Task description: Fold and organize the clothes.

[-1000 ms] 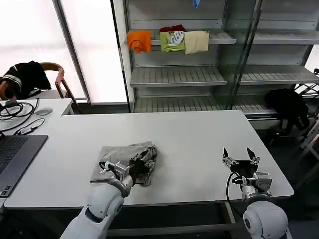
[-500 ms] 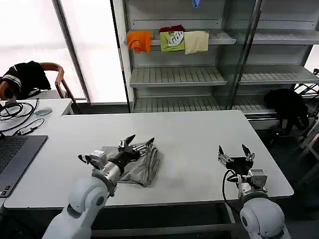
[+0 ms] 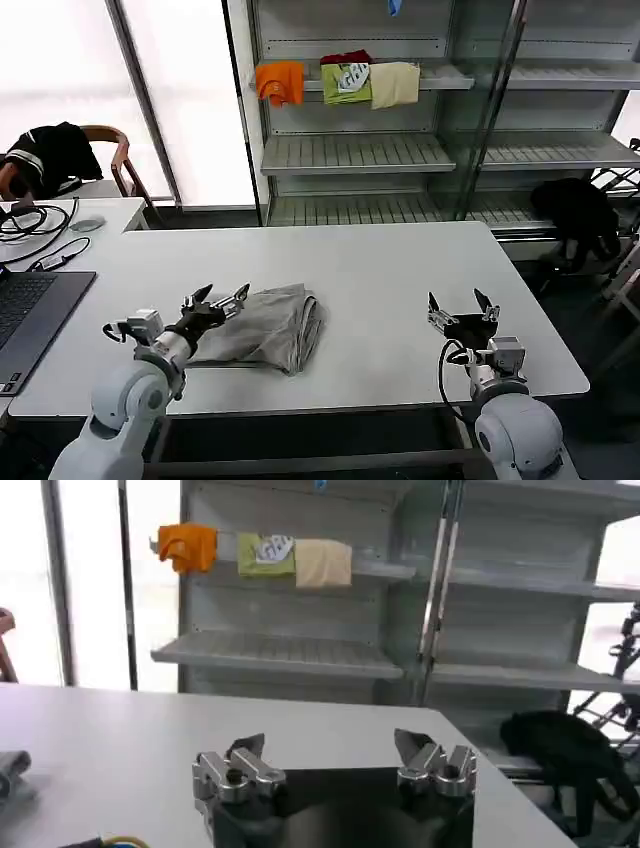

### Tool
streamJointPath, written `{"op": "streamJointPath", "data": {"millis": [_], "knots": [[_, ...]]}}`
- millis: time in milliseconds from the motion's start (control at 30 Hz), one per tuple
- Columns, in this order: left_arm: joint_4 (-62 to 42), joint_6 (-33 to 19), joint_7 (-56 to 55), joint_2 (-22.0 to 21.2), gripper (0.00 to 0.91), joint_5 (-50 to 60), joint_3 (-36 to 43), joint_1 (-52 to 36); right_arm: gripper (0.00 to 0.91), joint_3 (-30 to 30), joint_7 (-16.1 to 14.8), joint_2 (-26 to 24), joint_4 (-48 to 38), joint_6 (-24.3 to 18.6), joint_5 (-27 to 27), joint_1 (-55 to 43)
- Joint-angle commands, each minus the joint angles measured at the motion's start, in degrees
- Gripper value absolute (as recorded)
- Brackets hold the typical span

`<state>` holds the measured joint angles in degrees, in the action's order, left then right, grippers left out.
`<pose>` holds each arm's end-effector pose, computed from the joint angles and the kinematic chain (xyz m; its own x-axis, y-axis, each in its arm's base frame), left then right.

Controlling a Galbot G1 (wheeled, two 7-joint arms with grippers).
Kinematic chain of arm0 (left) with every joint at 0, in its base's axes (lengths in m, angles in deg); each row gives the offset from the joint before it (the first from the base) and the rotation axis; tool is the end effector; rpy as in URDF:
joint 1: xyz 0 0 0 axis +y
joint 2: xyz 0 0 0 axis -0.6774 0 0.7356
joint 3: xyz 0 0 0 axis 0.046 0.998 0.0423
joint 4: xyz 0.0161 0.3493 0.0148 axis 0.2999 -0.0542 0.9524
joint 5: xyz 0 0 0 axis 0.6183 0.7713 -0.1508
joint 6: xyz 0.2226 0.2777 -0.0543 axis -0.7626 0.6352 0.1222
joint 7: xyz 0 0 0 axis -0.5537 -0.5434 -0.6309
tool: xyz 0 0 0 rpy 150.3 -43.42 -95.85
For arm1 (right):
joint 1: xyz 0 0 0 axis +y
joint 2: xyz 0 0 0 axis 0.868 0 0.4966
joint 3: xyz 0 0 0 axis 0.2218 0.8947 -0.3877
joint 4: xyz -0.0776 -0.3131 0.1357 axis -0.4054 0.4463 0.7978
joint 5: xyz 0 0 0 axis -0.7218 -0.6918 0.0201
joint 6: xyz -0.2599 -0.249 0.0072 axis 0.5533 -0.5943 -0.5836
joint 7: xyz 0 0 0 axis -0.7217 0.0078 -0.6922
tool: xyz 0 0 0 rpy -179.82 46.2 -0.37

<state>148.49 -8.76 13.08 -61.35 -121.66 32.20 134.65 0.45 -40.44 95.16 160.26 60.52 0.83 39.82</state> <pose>0.3287 0.0814 -0.2185 -0.9274 0.2227 0.3007 0.1646 0.9645 -0.2066 0.2730 -0.0429 -0.2041 -0.9837 0.0176 0.1787 -0.0011 0.9946 -0.1038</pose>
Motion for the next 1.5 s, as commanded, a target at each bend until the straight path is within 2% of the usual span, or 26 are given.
{"op": "streamJointPath", "data": {"millis": [33,933,967,1000,1067,1100,1500], "knots": [[-6.16,0.02,0.67,0.61,0.907,2.19,-3.23,1.64,0.907,0.30,0.01,-0.25,0.33,-0.02,0.10,-0.06],[-12.03,0.00,4.30,0.14,0.907,5.93,-2.78,2.05,0.907,0.28,-0.08,-0.14,0.21,0.09,0.09,-0.28],[-11.94,0.00,4.33,0.12,0.826,5.96,-2.77,2.15,0.907,0.29,-0.08,-0.14,0.12,0.09,0.08,-0.36],[-11.84,0.01,4.61,0.06,0.584,5.98,-2.74,2.32,0.907,0.32,-0.08,-0.11,-0.06,0.09,0.10,-0.58],[-11.60,-0.03,4.93,-0.14,0.272,6.00,-2.65,2.61,0.907,0.34,-0.05,-0.06,-0.31,0.13,0.10,-0.80],[-11.56,-0.04,5.05,-0.32,0.030,6.05,-2.62,2.70,0.907,0.39,-0.07,-0.05,-0.45,0.12,0.11,-0.87],[-8.94,-0.04,5.17,-1.00,0.000,6.66,-1.89,3.05,0.907,0.31,-0.09,-0.39,-0.90,-0.19,0.34,-0.89]]}}
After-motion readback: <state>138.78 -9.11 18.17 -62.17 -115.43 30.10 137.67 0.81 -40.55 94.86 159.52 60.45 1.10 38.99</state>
